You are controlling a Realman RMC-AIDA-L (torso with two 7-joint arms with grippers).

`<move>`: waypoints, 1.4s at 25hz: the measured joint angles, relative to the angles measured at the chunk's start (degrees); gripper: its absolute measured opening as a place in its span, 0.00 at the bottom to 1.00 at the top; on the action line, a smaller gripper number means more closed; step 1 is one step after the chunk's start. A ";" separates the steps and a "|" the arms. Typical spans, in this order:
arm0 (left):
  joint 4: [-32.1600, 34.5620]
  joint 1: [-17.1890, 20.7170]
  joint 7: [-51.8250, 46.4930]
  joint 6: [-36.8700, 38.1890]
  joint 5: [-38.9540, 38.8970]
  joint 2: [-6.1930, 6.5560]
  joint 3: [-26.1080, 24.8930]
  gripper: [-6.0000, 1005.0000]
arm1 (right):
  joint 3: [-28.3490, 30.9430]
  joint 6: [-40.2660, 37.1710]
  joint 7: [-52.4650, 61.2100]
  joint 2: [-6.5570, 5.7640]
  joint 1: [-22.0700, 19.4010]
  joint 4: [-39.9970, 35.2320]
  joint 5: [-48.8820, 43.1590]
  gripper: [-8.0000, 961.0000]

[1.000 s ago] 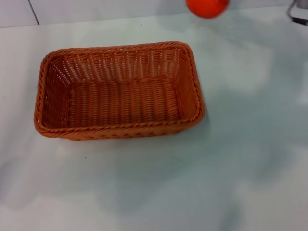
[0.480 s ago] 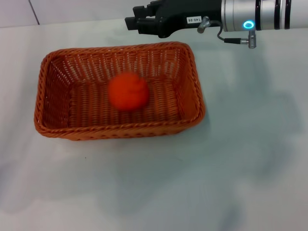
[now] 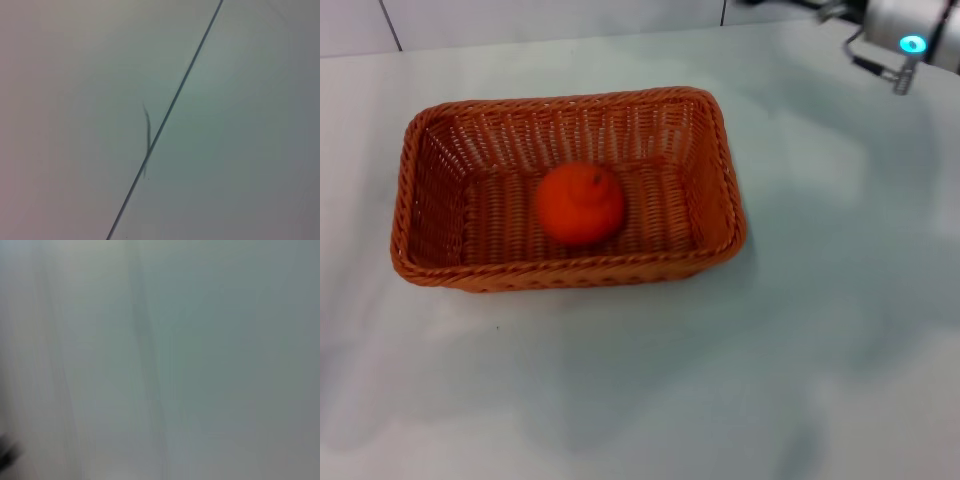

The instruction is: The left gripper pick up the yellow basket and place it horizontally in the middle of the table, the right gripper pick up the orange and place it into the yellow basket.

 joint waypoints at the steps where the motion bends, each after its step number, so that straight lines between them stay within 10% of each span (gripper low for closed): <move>1: -0.02 0.07 0.03 0.03 0.00 -0.04 -0.03 0.71 | 1.13 0.25 -4.20 0.01 -1.06 1.57 3.92 0.81; 10: -1.87 0.39 4.54 1.38 -0.51 -0.25 -0.09 0.70 | 7.96 0.04 -45.48 0.18 -5.44 21.62 41.79 0.91; 21: -13.68 0.40 37.46 9.14 -6.73 -0.53 -0.63 0.71 | 8.81 0.91 -52.64 0.41 -5.85 24.48 44.65 0.90; 35: -14.73 0.78 40.15 8.56 -6.62 -0.51 -0.68 0.70 | 15.30 -1.81 -52.99 0.73 -5.81 28.06 44.92 0.90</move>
